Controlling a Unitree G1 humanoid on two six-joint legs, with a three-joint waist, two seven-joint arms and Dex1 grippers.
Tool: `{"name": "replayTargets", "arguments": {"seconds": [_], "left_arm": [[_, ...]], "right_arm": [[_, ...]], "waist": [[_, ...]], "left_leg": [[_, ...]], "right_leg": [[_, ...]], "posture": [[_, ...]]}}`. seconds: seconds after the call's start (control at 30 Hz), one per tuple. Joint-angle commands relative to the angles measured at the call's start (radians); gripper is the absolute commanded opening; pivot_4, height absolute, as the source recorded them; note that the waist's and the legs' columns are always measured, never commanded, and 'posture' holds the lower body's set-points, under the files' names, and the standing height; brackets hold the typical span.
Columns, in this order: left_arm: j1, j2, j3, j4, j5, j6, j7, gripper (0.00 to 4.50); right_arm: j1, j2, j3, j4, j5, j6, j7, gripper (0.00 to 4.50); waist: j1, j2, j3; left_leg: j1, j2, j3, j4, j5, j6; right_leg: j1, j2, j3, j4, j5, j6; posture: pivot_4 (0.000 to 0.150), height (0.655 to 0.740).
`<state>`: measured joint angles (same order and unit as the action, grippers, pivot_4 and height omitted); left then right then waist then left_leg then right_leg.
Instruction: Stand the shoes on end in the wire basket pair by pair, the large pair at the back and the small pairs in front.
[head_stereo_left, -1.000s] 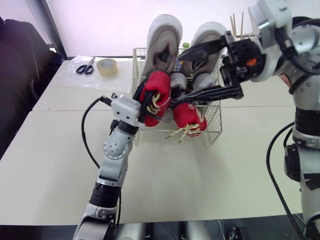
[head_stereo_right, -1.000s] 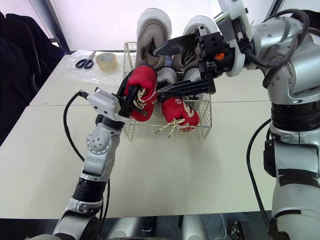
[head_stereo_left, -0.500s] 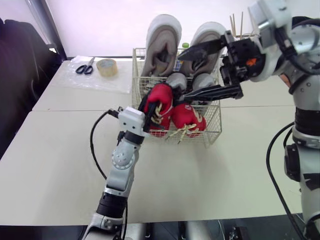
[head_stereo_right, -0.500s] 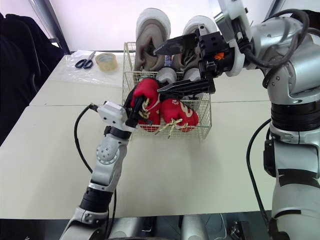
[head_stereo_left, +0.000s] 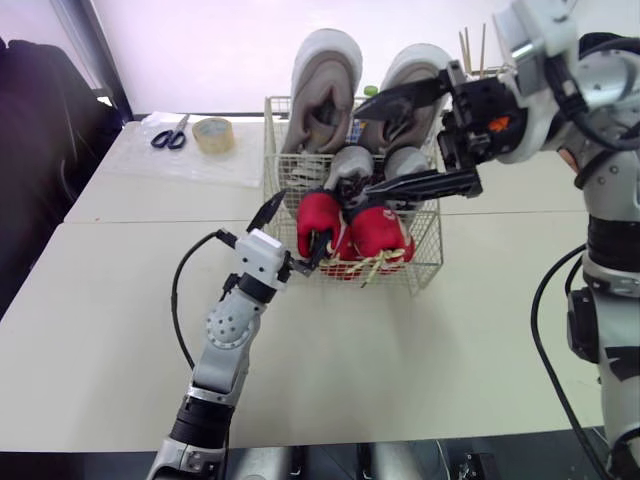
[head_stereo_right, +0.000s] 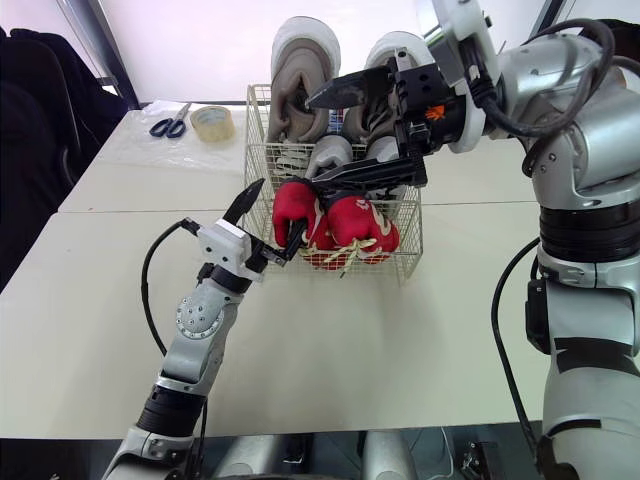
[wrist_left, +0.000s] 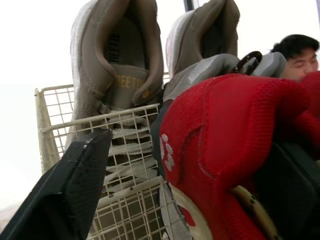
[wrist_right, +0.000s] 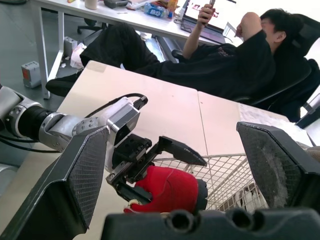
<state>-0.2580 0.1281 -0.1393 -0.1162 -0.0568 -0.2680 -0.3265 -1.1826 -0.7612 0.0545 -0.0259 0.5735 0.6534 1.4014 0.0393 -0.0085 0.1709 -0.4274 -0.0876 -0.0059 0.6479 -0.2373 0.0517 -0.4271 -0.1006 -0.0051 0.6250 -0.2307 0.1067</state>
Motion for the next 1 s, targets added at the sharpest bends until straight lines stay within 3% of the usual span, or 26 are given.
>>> {"name": "replayTargets", "arguments": {"seconds": [0.03, 0.27, 0.47, 0.77, 1.0], "left_arm": [[-0.022, 0.055, 0.033, -0.079, -0.034, 0.091, -0.039, 4.48], [-0.041, 0.318, 0.064, -0.262, -0.155, 0.417, -0.237, 4.48], [-0.048, 0.477, 0.147, -0.355, -0.278, 0.62, -0.327, 4.48], [-0.098, 0.666, 0.4, -0.401, -0.548, 0.877, -0.411, 4.48], [0.006, 0.866, 0.67, -0.428, -0.757, 1.097, -0.488, 4.48]], "right_arm": [[-0.024, -0.003, -0.016, -0.014, 0.004, -0.018, -0.002, 4.5], [-0.019, 0.001, -0.017, -0.003, -0.002, -0.043, 0.001, 4.5], [-0.015, 0.01, -0.019, 0.001, -0.002, -0.061, -0.001, 4.5], [0.008, -0.012, -0.03, -0.001, -0.005, -0.067, -0.001, 4.5], [0.118, -0.132, -0.084, -0.021, -0.015, -0.025, -0.042, 4.5]], "waist": [[-0.001, 0.0, 0.0], [-0.008, 0.001, 0.001], [-0.026, 0.001, 0.002], [-0.033, 0.002, 0.004], [-0.031, 0.005, 0.007]], "left_leg": [[0.0, 0.0, 0.0, 0.0, 0.0, 0.0], [-0.001, 0.001, 0.0, -0.003, 0.0, 0.0], [-0.001, 0.001, 0.0, -0.003, 0.0, 0.0], [-0.001, 0.001, 0.0, -0.004, 0.0, 0.0], [-0.001, 0.001, 0.0, -0.005, 0.0, 0.0]], "right_leg": [[0.0, 0.0, 0.0, 0.0, 0.0, 0.0], [-0.002, 0.001, 0.0, 0.0, 0.0, 0.0], [-0.002, 0.001, 0.0, 0.0, 0.0, 0.0], [-0.003, 0.002, 0.0, -0.001, 0.0, 0.0], [-0.005, 0.002, 0.0, -0.005, 0.0, -0.001]], "posture": [[0.15, 0.74], [0.15, 0.74], [0.15, 0.74], [0.15, 0.74], [0.15, 0.74]]}}
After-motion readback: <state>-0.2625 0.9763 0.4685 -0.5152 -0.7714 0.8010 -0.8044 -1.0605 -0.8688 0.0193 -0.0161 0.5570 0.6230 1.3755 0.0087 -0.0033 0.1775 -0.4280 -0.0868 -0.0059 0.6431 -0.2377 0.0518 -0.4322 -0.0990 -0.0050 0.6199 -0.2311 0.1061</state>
